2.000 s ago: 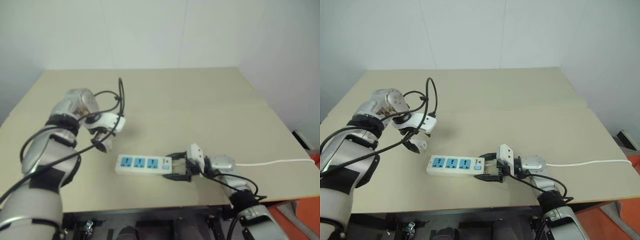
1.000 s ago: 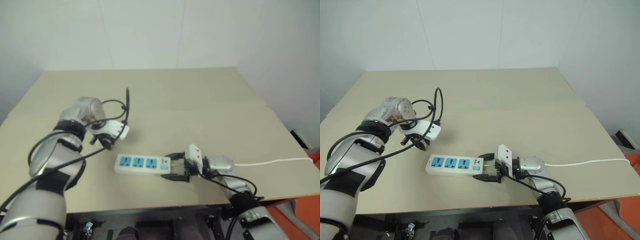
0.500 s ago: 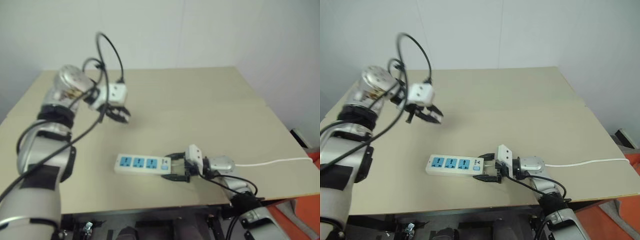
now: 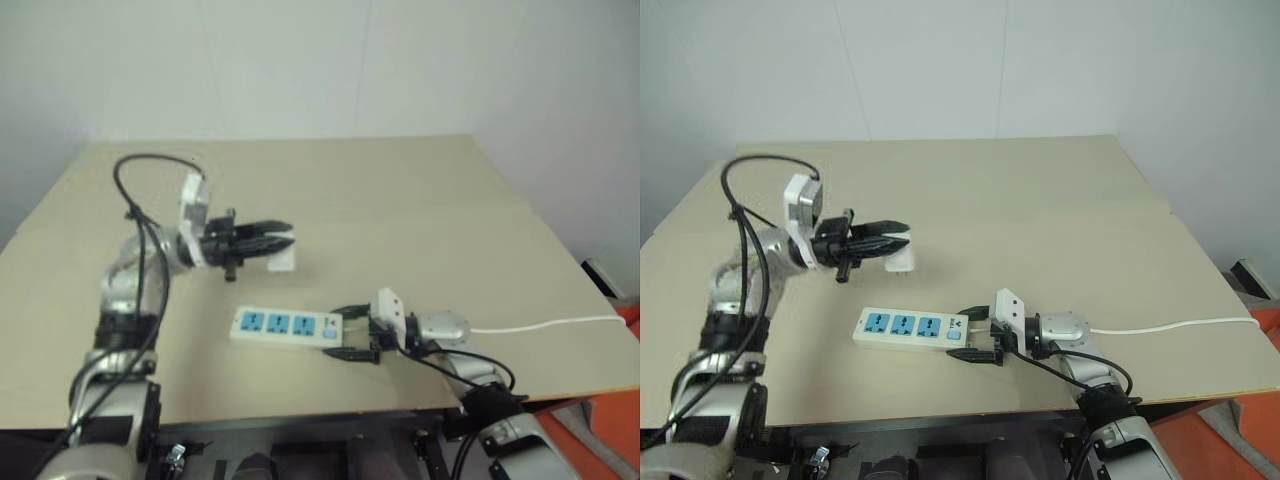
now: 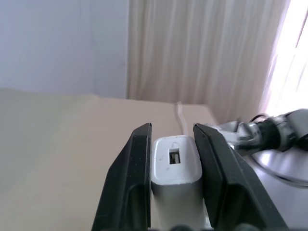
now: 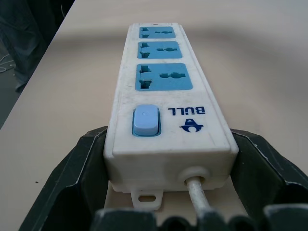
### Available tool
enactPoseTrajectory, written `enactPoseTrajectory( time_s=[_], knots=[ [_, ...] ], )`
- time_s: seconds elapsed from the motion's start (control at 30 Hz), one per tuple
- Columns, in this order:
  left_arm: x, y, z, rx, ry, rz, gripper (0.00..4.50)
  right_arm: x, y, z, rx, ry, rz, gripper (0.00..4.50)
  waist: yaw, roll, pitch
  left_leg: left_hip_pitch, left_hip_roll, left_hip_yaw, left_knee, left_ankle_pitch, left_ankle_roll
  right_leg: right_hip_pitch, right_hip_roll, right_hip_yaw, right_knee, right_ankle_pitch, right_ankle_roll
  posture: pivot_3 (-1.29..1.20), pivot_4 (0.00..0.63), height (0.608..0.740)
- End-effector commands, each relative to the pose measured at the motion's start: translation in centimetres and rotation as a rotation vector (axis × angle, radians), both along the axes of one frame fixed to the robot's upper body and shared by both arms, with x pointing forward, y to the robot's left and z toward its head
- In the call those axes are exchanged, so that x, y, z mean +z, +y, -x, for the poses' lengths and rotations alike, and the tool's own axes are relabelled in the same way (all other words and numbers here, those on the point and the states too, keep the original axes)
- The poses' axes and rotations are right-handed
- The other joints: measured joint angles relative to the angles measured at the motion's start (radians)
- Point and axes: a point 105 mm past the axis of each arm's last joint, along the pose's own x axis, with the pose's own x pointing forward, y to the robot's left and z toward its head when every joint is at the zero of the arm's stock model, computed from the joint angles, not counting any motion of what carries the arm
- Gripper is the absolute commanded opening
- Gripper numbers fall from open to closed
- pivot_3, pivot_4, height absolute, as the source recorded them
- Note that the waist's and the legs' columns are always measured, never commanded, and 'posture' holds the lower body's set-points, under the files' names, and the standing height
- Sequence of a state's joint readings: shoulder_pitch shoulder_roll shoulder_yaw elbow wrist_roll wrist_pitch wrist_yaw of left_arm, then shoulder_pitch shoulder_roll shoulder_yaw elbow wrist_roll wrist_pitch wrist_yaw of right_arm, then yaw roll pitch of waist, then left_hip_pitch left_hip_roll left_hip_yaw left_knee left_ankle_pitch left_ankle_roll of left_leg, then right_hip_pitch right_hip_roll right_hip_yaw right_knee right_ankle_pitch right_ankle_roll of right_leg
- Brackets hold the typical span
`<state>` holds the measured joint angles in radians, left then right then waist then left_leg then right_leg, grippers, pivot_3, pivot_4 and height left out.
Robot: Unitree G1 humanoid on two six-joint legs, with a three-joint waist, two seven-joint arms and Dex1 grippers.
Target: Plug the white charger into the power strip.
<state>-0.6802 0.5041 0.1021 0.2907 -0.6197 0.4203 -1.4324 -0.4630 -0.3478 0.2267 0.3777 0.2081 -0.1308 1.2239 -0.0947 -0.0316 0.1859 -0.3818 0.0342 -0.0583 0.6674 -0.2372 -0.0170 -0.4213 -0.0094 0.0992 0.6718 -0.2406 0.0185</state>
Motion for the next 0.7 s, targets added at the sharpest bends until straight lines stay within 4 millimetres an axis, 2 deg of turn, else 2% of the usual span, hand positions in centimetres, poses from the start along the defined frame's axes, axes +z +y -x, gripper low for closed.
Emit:
enactPoseTrajectory(
  time_s=[0.03, 0.27, 0.5, 0.7],
  knots=[
    [0.0, 0.0, 0.5, -0.015, 0.029, 0.052, 1.03, -0.1, 0.3, -0.1, 0.022, 0.028, 0.015, 3.44, -0.001, 0.000, 0.000, 0.000, 0.000, 0.000, 0.000, 0.000, 0.000, 0.000, 0.000, 0.000, 0.000, 0.000, 0.000, 0.00, 0.150, 0.740],
    [-2.5, 0.0, 0.5, -0.026, 0.076, 0.005, 1.03, -0.8, 0.3, -0.4, 0.052, 0.048, 0.052, 3.44, -0.003, 0.000, 0.000, 0.000, 0.000, 0.000, 0.000, 0.000, 0.000, 0.000, 0.000, 0.000, -0.001, 0.000, 0.000, 0.00, 0.150, 0.740],
    [-3.5, -0.3, 1.4, -0.103, 0.083, -0.005, 1.03, -1.0, 0.0, -0.6, 0.073, 0.058, 0.068, 3.44, -0.002, 0.000, 0.000, 0.000, 0.000, 0.001, 0.000, 0.000, 0.000, 0.000, 0.000, 0.000, -0.001, 0.000, 0.000, 0.00, 0.150, 0.740],
    [-5.0, -0.7, 1.4, -0.116, 0.085, -0.044, 1.03, -1.2, 0.0, -0.6, 0.078, 0.054, 0.071, 3.44, -0.002, 0.000, 0.000, 0.001, 0.000, 0.001, 0.000, 0.000, 0.000, 0.001, 0.000, 0.000, -0.001, 0.000, 0.000, 0.00, 0.150, 0.740]
  ],
)
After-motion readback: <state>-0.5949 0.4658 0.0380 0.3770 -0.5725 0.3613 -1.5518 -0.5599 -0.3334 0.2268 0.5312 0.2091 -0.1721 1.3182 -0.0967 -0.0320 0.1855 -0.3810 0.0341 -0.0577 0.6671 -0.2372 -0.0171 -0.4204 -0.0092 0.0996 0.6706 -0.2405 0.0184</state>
